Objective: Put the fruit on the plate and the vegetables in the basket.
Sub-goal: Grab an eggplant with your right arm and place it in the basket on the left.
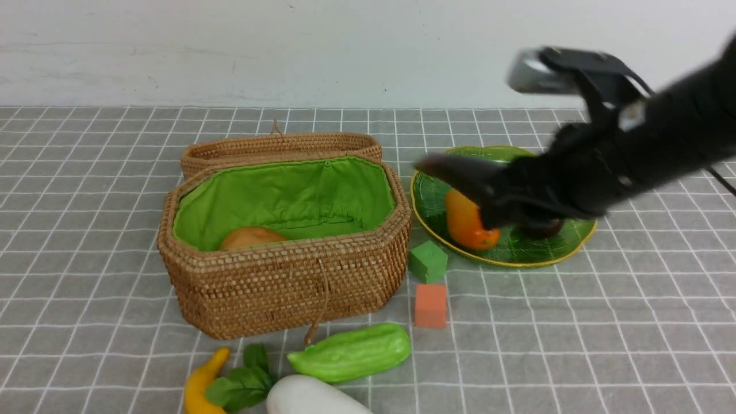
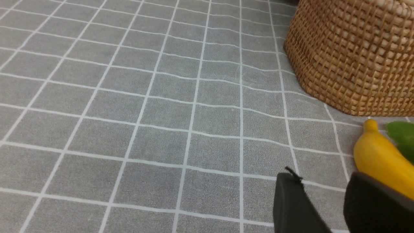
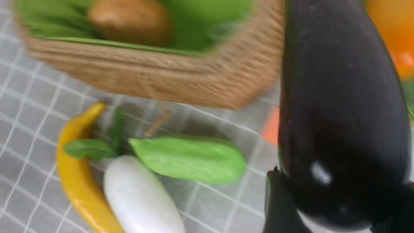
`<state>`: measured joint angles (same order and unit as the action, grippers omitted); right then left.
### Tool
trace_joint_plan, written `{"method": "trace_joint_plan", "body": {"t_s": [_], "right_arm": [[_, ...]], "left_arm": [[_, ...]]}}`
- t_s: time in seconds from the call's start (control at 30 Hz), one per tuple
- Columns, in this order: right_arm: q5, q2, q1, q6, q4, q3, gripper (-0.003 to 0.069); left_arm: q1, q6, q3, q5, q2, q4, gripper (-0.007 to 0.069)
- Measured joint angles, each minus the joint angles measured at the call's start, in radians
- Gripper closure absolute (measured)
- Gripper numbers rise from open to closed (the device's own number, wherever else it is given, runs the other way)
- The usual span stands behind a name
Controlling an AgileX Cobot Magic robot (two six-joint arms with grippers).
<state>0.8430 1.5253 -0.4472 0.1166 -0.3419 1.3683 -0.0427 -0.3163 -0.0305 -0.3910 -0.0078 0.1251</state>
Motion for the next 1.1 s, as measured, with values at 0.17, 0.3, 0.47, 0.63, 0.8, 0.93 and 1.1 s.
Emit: {"method": "trace_joint_plan", "body": {"t_s": [0.17, 0.3, 0.47, 0.63, 0.8, 0.93, 1.1], "right_arm": [[0.097, 0.167, -0.069, 0.184, -0.051, 0.223, 0.0310], [0.156, 0.297, -0.082, 0.253, -0.113, 0.369, 0.0312], [0.224, 0.453, -0.082, 0.214, -0.117, 0.529, 0.0312], [0.241, 0.477, -0.082, 0.164, -0.084, 0.570, 0.0299], [0.245, 0.477, -0.082, 0.159, -0.077, 0.573, 0.0102], [0.271, 0.470, -0.082, 0.158, -0.076, 0.573, -0.0007], [0.342, 0.403, -0.096, 0.273, -0.069, 0.547, -0.0006]], "left_arm": [[0.000, 0.000, 0.000, 0.000, 0.000, 0.000, 0.0386], [0.000, 0.000, 0.000, 0.000, 0.000, 0.000, 0.0386], [0.000, 0.000, 0.000, 0.000, 0.000, 0.000, 0.0386], [0.000, 0.000, 0.000, 0.000, 0.000, 0.000, 0.0386], [0.000, 0.000, 0.000, 0.000, 0.000, 0.000, 0.0386], [0.000, 0.000, 0.000, 0.000, 0.000, 0.000, 0.0386], [0.000, 0.000, 0.000, 0.000, 0.000, 0.000, 0.0386]]}}
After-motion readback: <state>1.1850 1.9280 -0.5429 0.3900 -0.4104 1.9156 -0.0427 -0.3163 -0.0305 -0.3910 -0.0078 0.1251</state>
